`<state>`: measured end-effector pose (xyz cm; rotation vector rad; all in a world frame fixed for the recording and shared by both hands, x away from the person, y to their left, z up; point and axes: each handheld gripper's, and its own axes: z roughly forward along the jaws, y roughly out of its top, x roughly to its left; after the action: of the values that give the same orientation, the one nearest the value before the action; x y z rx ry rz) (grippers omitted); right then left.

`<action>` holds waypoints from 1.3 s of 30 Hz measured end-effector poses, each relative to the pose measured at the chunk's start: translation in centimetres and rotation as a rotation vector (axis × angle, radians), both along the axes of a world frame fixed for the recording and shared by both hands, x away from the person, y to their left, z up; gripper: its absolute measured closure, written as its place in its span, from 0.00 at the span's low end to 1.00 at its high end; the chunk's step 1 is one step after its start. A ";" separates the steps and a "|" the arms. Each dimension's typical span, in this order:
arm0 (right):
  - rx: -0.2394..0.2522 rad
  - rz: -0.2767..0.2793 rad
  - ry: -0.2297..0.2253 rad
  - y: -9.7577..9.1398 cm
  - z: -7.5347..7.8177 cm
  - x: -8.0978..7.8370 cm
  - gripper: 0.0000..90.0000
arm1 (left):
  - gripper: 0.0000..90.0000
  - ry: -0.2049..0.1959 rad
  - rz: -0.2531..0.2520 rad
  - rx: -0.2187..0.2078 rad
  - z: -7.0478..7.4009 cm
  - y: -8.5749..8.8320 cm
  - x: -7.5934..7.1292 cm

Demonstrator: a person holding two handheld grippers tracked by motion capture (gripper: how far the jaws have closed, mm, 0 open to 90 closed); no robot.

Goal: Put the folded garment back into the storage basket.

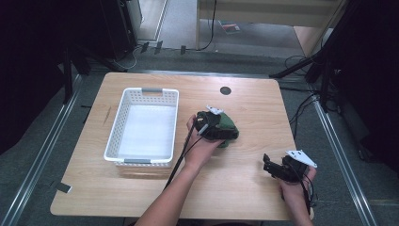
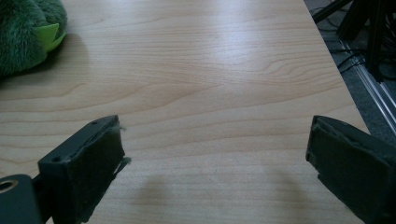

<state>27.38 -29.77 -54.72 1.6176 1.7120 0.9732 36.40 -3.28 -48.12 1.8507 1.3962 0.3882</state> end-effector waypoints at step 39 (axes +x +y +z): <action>0.006 0.006 0.000 -0.1 0.0 0.0 0.05 | 0.00 0.108 0.046 0.207 -5.3 -3.3 2.2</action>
<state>27.42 -29.83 -54.72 1.6174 1.7168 0.9814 38.62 -6.54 -53.42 2.0345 1.5215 0.4773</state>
